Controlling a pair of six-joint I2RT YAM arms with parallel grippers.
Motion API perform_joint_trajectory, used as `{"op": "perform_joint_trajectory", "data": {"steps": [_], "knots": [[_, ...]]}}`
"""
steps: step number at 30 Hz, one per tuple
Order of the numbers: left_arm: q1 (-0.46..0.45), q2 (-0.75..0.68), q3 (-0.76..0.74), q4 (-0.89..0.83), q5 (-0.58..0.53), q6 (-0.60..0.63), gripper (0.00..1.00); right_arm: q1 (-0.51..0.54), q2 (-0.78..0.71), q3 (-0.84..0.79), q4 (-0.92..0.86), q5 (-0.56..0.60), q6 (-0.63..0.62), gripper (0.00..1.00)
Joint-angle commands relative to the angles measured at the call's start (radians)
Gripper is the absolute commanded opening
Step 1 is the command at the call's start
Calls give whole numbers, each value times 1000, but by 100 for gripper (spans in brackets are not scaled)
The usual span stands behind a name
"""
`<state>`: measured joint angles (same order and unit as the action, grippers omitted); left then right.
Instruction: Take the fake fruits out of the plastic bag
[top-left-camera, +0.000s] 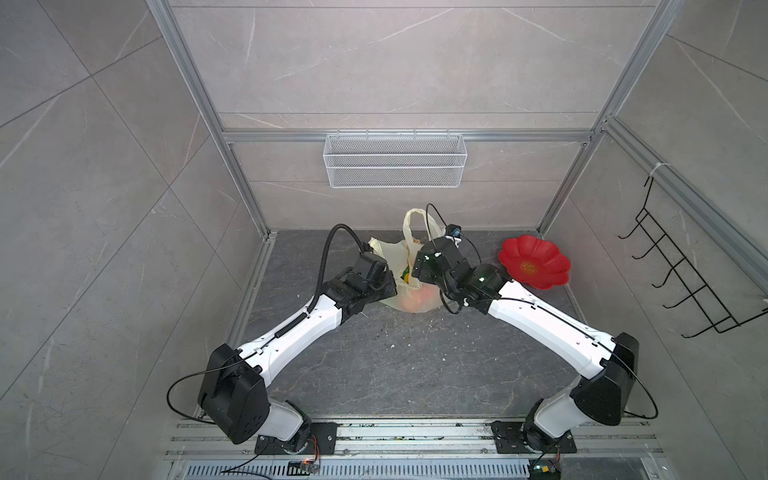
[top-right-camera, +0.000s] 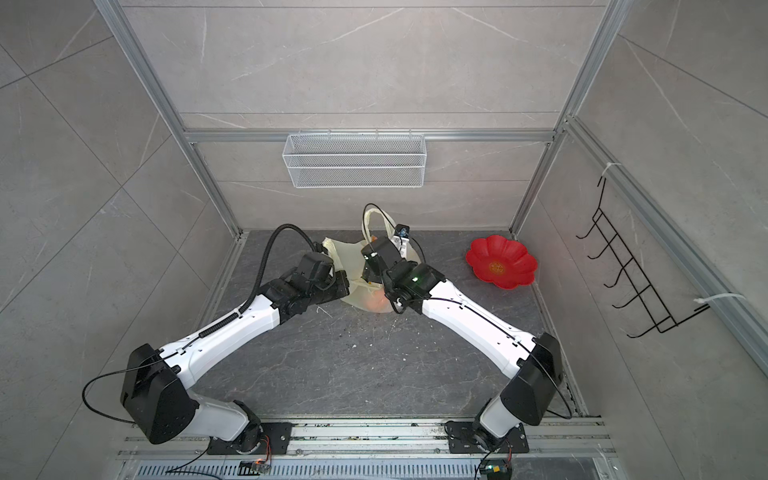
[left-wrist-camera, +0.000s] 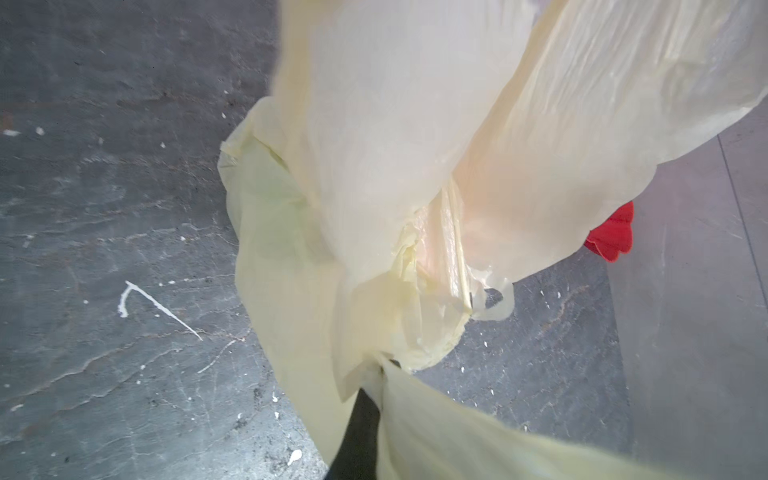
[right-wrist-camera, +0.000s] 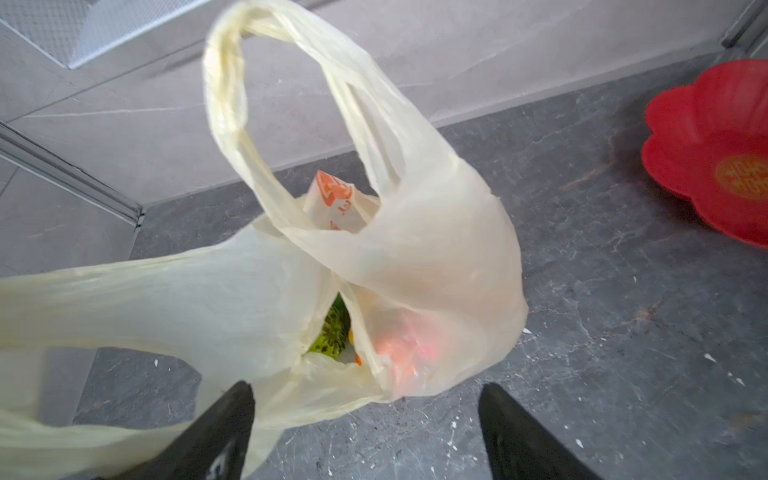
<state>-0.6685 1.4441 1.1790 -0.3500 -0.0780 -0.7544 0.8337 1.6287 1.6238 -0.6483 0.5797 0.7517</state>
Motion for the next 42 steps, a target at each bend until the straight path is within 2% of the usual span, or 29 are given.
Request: {"op": "perform_joint_trajectory", "data": {"steps": [1,9,15,19,22,26,28,31,32,34,35,36,37,39,42], "knots": [[-5,-43,-5,81,63,-16,1,12,92,125,-122,121,23,88],[-9,-195,-114,107,3,-28,0,-1,216,268,-165,139,20,90],[-63,-262,-140,77,-22,-33,0,-3,294,410,-146,62,-100,90],[-68,-279,-172,83,-34,-48,0,-23,379,564,-381,197,3,91],[-68,-289,-189,83,-35,-54,0,-50,403,585,-445,247,33,90],[-67,-308,-206,84,-49,-59,0,-78,411,585,-486,251,44,89],[-68,-312,-208,86,-52,-61,0,-97,408,567,-473,211,40,87],[-68,-308,-207,84,-56,-61,0,-123,386,525,-456,156,40,79],[-68,-303,-204,77,-56,-62,0,-125,364,493,-436,152,34,73],[-59,-297,-195,50,-65,-68,0,-125,287,382,-351,126,5,55],[-49,-299,-196,45,-56,-72,0,-128,227,288,-272,94,-17,43],[-34,-306,-201,47,-44,-77,0,-134,159,184,-172,42,-42,31],[-22,-313,-206,54,-38,-79,0,-147,95,80,-77,-16,-62,24],[18,-323,-219,67,-17,-79,0,-199,-50,-154,150,-197,-77,13],[105,-319,-244,124,63,-81,0,-292,-175,-388,367,-403,-46,4]]}}
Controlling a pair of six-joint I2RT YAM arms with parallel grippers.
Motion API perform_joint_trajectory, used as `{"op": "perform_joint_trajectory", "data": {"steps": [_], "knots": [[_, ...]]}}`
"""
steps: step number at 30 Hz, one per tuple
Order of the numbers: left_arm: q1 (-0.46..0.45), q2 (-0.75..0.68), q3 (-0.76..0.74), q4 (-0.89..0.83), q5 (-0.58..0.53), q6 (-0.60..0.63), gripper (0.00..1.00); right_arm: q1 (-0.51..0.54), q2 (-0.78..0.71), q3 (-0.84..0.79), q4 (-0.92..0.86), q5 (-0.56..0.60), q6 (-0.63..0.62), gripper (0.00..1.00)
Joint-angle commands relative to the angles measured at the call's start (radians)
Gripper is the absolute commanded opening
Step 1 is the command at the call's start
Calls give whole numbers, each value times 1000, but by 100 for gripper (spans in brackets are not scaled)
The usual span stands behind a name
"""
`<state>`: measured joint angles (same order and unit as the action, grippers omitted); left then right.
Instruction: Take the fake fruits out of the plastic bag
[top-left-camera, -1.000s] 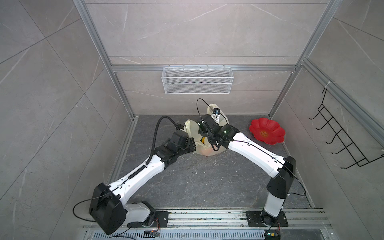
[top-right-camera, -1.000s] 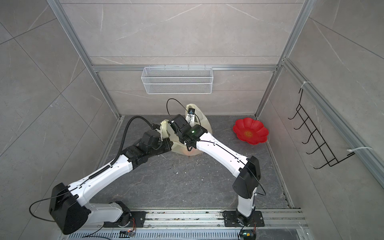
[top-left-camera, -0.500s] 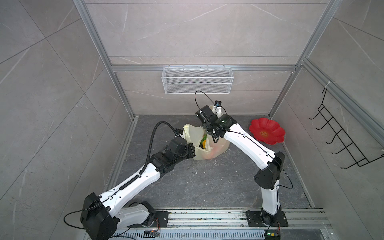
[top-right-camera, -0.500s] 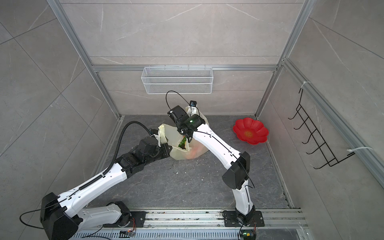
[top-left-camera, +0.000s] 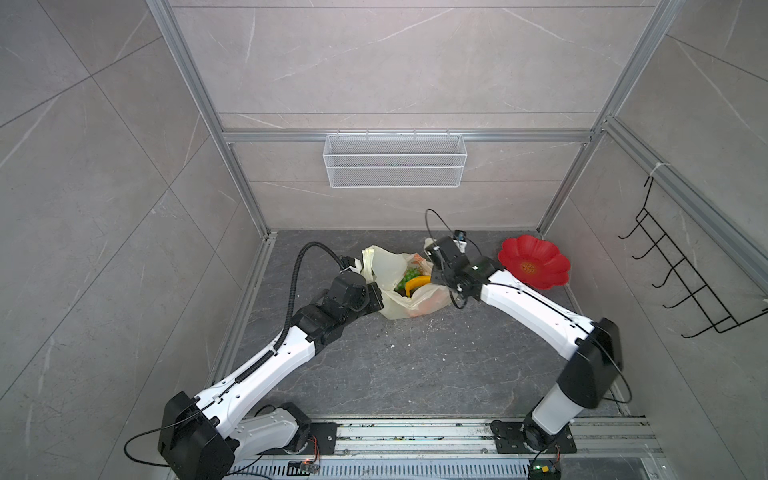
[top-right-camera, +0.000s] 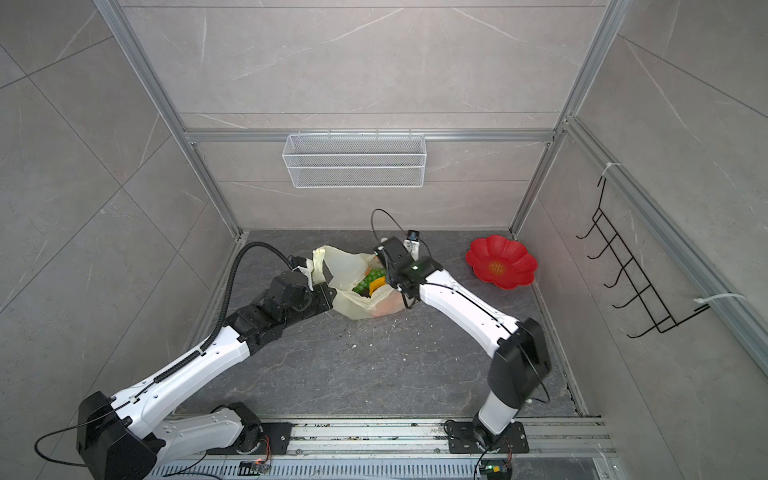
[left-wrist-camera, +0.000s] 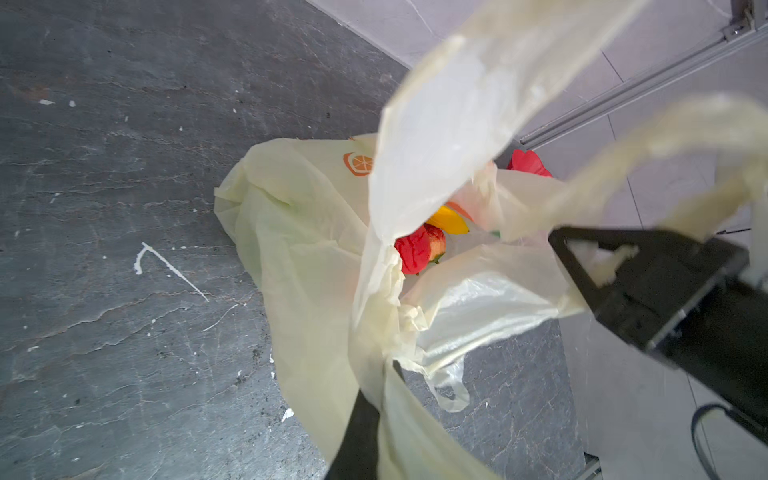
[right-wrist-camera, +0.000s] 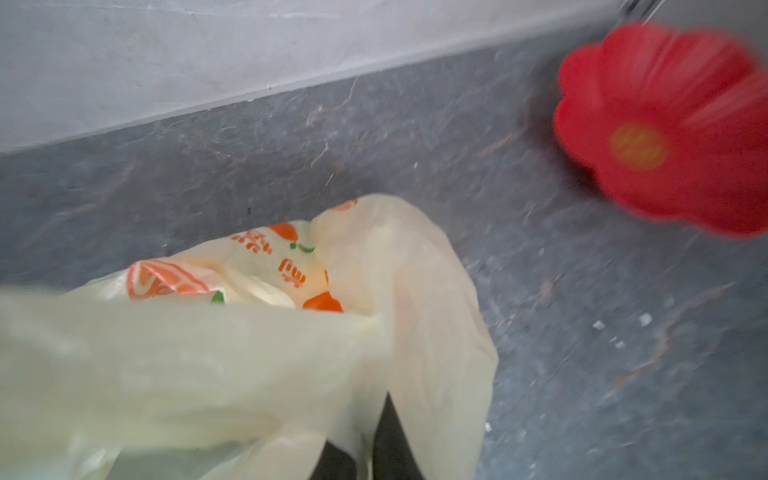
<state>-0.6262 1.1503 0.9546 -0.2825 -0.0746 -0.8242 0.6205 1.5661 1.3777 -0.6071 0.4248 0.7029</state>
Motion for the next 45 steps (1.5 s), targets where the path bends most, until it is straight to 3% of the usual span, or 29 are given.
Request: {"op": "perform_joint_trajectory", "data": {"steps": [1,5,9,14,15,19,21,23,25,29,32,35,37,42,45], "knots": [[93,-24,-34,84,90,-21,0,-106,-131,-191,360,-285,15,2],[225,2,-118,216,225,-98,0,-231,-185,-418,609,-480,123,0],[272,41,-160,243,250,-123,0,-321,-170,-594,857,-607,257,0],[276,72,-192,239,256,-123,1,-344,-146,-685,966,-619,303,0],[280,88,-192,222,257,-123,5,-350,-139,-708,989,-613,311,0],[314,178,-207,252,366,-157,9,-394,-71,-773,1126,-649,400,0],[317,229,-205,278,414,-167,10,-433,-1,-819,1296,-713,487,0],[318,265,-221,348,464,-186,10,-466,101,-900,1642,-759,610,0],[318,274,-252,417,485,-208,10,-488,193,-919,1844,-795,686,0],[318,235,-287,389,431,-192,15,-496,233,-895,1801,-835,673,0],[310,153,-272,237,351,-123,34,-493,185,-898,1710,-834,610,0],[265,2,-233,-11,182,-54,57,-490,103,-900,1591,-832,541,0],[245,-108,-217,-154,80,-40,67,-483,59,-902,1535,-827,508,0],[175,-366,-123,-451,-139,-9,76,-443,18,-904,1485,-806,468,0],[86,-358,56,-594,-264,40,77,-420,23,-898,1485,-791,460,0]]}}
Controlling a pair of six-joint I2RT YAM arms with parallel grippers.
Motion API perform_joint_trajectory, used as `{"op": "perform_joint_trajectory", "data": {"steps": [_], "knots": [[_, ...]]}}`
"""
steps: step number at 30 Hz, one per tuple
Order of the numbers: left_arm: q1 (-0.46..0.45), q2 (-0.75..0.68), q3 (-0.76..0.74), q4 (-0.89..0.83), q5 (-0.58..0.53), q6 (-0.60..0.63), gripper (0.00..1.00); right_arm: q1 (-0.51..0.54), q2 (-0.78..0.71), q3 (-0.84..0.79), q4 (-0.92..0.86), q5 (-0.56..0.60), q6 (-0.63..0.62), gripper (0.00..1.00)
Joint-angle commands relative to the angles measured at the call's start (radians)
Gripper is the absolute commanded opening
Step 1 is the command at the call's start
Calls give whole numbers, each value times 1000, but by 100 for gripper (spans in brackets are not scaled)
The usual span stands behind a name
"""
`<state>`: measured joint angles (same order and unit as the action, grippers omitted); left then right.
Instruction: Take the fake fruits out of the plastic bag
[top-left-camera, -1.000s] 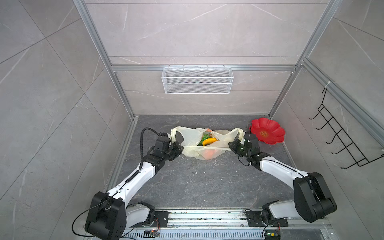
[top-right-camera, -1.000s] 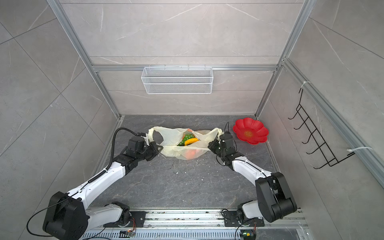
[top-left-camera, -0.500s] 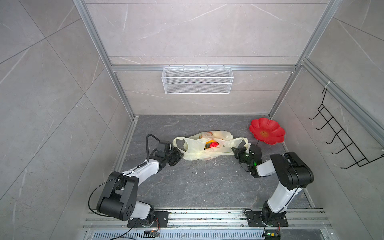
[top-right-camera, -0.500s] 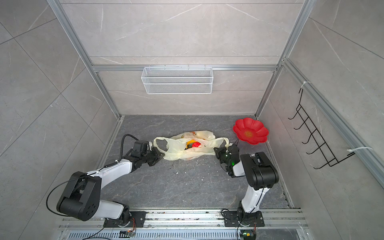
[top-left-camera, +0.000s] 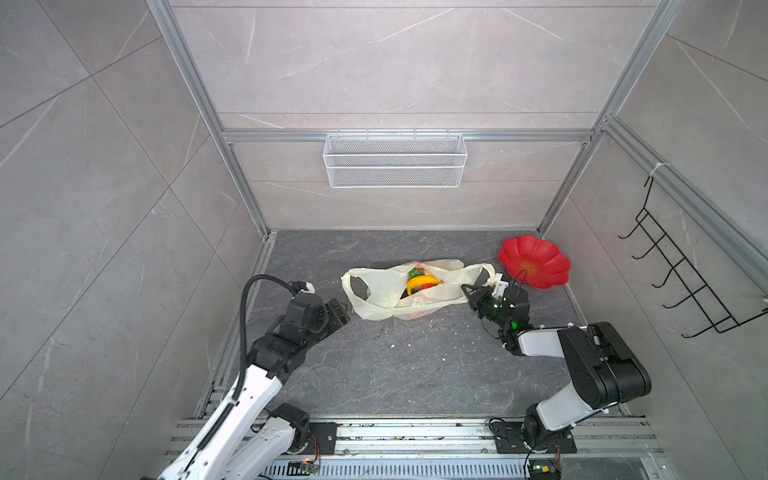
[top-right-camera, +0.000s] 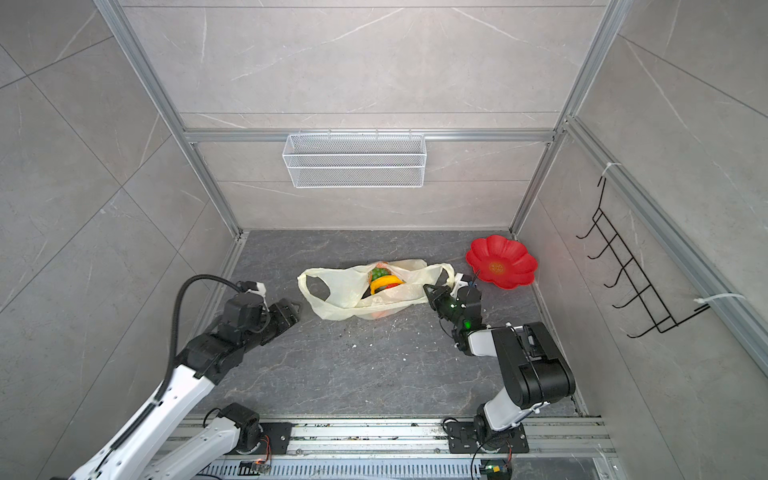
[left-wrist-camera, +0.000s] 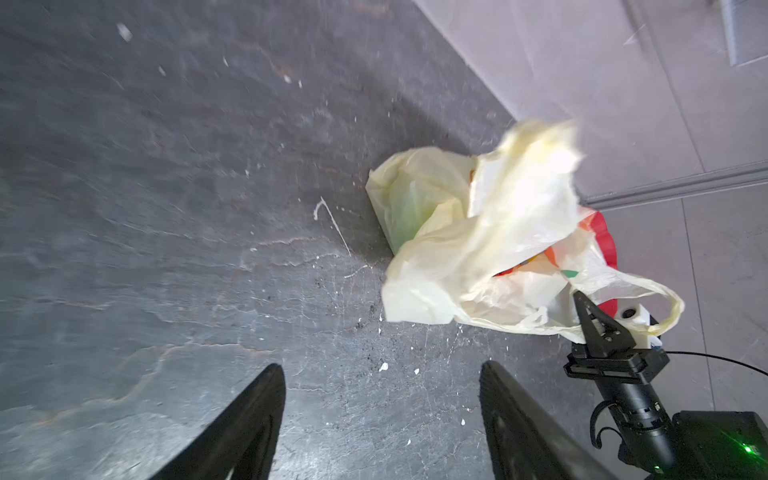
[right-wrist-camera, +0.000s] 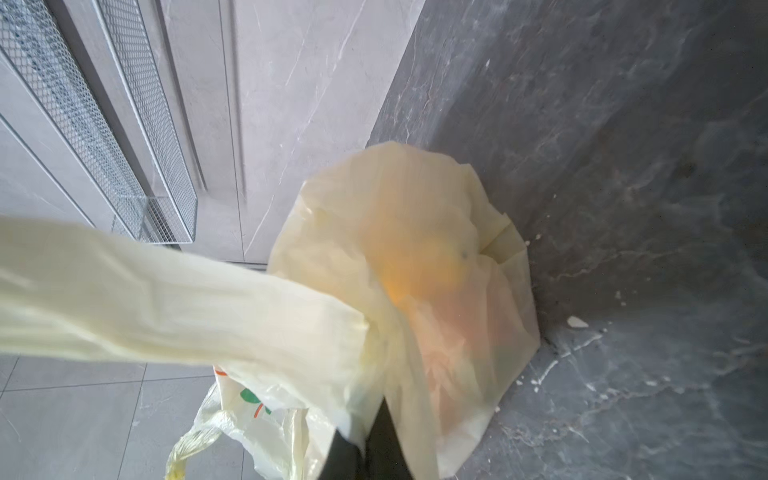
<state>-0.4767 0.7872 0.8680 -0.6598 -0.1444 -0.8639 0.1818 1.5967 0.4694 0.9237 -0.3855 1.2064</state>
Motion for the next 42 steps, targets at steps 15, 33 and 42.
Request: {"op": "perform_joint_trajectory", "data": {"steps": [15,33,42], "knots": [[-489,1088,1091,-543,-490,329,93,114,-41,18,-54,81,-22,0],[-333,1436,1231,-537,-487,327,94,128,-41,7,-20,60,-13,0],[-154,1271,1026,-243,-299,295,20,131,-97,50,-180,71,-98,0]]}}
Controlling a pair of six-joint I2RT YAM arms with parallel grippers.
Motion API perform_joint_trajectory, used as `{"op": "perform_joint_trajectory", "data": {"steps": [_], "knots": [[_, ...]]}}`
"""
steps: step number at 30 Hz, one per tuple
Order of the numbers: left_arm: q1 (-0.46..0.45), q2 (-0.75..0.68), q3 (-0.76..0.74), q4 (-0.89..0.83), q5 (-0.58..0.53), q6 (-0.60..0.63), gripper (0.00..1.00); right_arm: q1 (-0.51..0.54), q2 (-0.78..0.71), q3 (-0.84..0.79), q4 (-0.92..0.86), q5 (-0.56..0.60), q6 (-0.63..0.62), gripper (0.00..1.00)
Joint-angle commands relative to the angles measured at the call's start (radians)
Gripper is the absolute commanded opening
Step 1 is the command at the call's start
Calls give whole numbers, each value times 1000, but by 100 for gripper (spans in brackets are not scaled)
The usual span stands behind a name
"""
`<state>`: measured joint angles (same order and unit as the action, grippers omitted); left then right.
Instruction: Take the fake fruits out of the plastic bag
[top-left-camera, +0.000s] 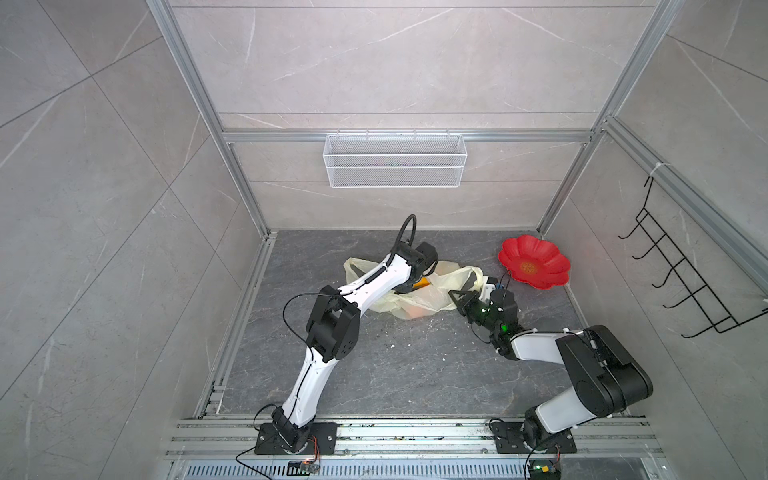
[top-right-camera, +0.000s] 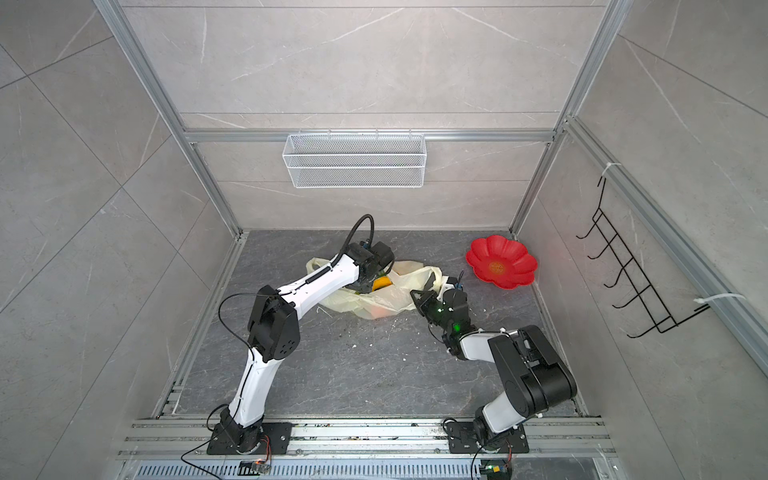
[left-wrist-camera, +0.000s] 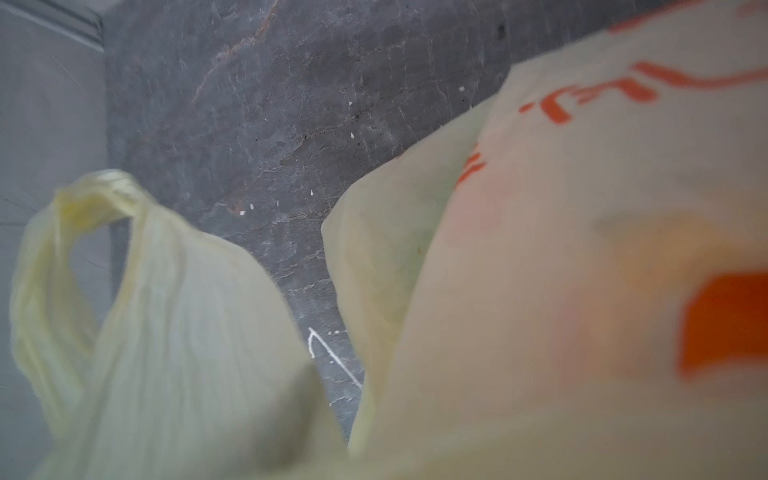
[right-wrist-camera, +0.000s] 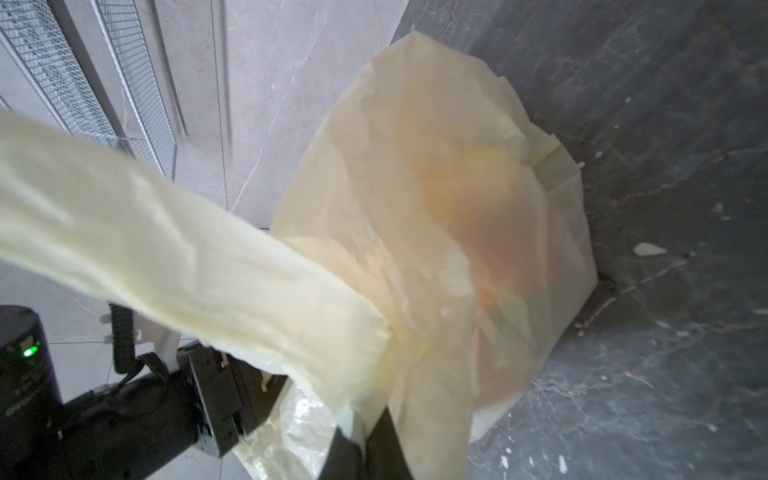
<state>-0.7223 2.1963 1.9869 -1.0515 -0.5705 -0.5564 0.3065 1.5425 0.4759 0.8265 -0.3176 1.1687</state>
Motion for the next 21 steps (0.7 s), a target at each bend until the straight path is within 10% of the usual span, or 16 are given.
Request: {"op": "perform_joint_trajectory", "data": {"steps": [1,12,21], "knots": [[143,-213,-199,259,245,-29,11,6,-51,60,-117,3,-90,0],[571,-657,-864,964,1093,-336,0,-41,108,190,71,-216,-279,0],[621,-785,-1054,1076,1192,-362,0,-23,284,344,-128,-120,-366,0]]}}
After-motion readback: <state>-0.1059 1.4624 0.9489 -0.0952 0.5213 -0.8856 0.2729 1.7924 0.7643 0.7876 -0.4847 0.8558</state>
